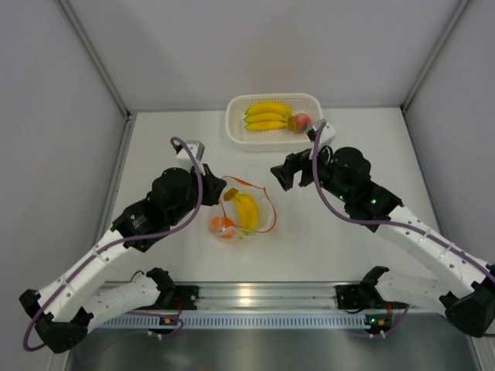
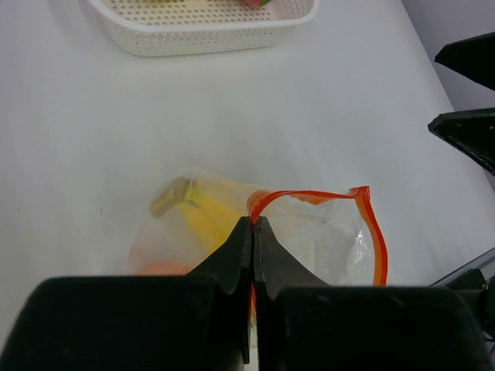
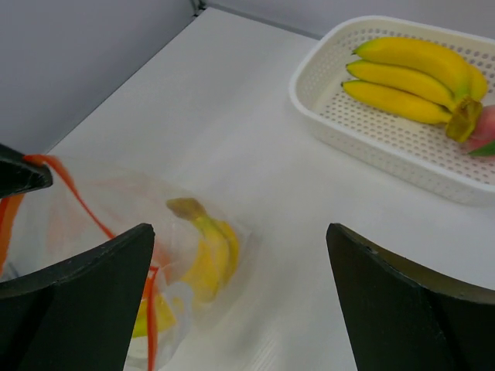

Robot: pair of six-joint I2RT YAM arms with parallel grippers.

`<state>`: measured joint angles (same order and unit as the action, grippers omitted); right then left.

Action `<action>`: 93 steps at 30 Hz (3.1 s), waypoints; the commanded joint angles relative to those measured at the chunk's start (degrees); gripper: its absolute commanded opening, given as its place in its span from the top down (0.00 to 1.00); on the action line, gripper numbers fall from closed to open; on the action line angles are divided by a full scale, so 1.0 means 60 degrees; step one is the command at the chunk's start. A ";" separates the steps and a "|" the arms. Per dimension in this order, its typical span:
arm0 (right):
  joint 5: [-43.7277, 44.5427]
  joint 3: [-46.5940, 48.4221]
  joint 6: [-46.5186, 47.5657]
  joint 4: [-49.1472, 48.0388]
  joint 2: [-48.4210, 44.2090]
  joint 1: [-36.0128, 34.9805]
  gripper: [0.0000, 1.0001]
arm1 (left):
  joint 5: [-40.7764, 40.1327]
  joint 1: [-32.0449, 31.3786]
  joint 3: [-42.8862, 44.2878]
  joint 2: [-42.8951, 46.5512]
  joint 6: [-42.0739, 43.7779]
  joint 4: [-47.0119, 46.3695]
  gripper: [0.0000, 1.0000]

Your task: Open the zip-top bag and remove the fake food

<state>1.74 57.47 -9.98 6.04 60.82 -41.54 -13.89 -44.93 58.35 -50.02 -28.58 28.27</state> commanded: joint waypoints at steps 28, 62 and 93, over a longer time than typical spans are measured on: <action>0.3605 0.0559 -0.3285 0.0721 0.2959 -0.3843 0.54 | 0.1157 0.0017 -0.0700 -0.0277 -0.0964 -0.0976 1.00; 0.4076 -0.0306 -0.5778 -0.0656 0.5552 -0.4649 0.40 | -0.0761 -0.0408 -0.3426 0.2081 -0.3001 -0.2105 1.00; 0.4543 -0.0234 -0.5487 -0.0892 0.5259 -0.4634 1.00 | -0.0425 -0.0422 -0.2987 0.1906 -0.1815 -0.2075 1.00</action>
<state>25.56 53.34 -45.28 -0.23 94.91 -68.51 -17.43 -47.33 37.54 -38.06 -42.59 18.68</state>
